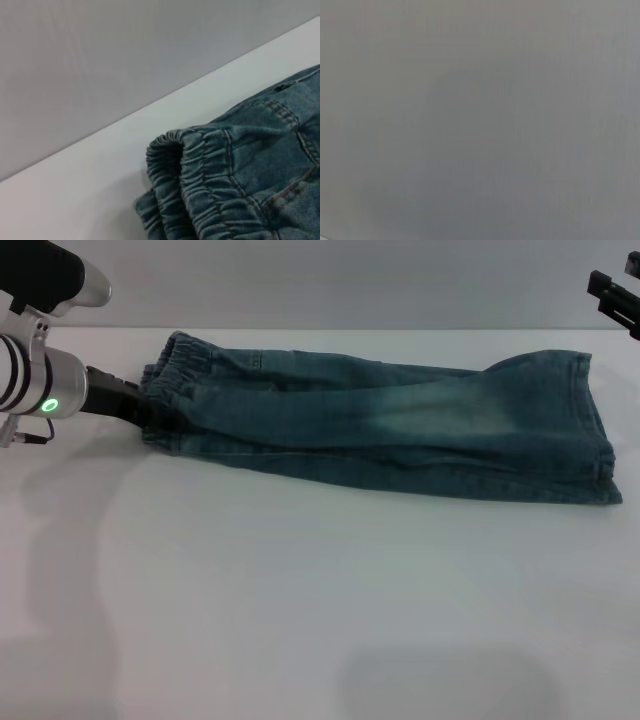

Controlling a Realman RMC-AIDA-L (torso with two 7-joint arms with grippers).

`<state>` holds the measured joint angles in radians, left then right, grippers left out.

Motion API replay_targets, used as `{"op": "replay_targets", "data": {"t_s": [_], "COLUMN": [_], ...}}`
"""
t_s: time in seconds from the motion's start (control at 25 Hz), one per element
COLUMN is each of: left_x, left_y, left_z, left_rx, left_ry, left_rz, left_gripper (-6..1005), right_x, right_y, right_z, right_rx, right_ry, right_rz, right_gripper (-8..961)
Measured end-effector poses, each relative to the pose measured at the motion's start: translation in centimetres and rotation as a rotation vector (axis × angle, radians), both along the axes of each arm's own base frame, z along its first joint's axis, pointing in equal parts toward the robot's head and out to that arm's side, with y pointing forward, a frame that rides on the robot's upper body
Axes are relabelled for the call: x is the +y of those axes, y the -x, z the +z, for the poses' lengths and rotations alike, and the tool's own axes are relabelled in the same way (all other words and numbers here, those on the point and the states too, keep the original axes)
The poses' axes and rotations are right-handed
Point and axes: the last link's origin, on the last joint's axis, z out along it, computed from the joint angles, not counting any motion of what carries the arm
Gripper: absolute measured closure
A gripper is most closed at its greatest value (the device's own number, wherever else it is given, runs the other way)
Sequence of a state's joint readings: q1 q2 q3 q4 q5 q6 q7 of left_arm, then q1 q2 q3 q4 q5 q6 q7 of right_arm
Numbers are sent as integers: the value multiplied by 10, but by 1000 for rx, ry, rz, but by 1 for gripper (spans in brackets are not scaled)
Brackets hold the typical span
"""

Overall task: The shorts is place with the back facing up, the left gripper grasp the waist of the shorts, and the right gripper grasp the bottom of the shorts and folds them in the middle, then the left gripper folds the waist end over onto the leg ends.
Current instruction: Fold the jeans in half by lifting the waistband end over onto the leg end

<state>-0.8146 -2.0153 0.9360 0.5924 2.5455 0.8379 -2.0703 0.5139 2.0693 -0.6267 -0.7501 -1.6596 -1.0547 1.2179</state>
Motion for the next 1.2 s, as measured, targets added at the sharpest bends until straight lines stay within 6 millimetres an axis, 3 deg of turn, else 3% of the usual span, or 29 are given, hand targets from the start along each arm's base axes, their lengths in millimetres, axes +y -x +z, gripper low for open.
{"op": "replay_targets", "data": {"t_s": [0.4, 0.72, 0.92, 1.2], "left_x": [-4, -5, -6, -6], "left_y": [3, 3, 3, 4], "left_z": [2, 1, 0, 0], "left_rx": [48, 58, 56, 56], "left_ry": [-18, -12, -10, -9], "left_rz": [-17, -20, -19, -17], "left_gripper": [181, 584, 683, 713], "right_x": [-5, -8, -9, -9], "right_y": [-6, -7, -9, -9], "right_z": [2, 2, 2, 3], "right_rx": [20, 34, 35, 36], "right_ry": [-15, -17, -17, -18], "right_rz": [-16, -16, -19, -20], "right_gripper": [447, 446, 447, 447]}}
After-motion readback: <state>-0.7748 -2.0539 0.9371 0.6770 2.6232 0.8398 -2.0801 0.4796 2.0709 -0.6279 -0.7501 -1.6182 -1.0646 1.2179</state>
